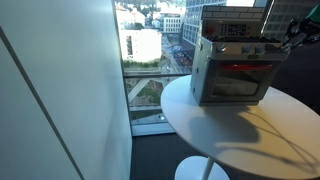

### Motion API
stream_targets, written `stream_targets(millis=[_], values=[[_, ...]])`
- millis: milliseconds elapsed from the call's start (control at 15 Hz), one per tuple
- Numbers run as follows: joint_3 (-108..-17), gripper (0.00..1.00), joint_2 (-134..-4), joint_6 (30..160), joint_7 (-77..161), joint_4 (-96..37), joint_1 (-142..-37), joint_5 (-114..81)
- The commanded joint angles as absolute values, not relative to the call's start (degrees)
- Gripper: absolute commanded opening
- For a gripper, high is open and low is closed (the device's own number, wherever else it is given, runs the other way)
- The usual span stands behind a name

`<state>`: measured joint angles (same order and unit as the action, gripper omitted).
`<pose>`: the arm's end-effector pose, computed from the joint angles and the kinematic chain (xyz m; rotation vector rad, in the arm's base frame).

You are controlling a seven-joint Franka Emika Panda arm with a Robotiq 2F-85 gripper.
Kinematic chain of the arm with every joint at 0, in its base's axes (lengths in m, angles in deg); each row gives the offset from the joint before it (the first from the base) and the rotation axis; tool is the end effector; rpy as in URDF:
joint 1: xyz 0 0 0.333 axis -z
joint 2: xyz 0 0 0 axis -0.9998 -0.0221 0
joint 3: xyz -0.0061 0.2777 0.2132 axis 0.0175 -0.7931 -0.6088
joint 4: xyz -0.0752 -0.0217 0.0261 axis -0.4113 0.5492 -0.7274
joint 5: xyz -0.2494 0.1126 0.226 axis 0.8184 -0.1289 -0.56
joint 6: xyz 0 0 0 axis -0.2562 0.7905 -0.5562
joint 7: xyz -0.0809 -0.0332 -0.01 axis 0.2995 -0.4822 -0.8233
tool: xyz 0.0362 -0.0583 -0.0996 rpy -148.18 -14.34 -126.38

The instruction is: Turn the far right knob of the stove clockwise

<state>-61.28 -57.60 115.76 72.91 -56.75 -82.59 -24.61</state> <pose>0.5701 -0.1158 0.4877 -2.5984 1.2393 -0.7626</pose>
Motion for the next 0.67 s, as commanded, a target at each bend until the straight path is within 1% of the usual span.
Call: stream_targets(millis=[0,200,333,467,600], values=[[-60.7,0.32,-58.8,115.9,70.8,-54.9,-82.9,-26.5],[-60.7,0.32,-59.1,115.9,70.7,-54.7,-82.9,-26.8],[-60.7,0.27,-59.2,115.9,70.6,-54.6,-82.9,-27.0],[-60.7,0.17,-59.3,115.8,70.5,-54.5,-82.9,-27.3],[-60.6,0.04,-59.2,115.9,70.5,-54.5,-82.9,-27.3]])
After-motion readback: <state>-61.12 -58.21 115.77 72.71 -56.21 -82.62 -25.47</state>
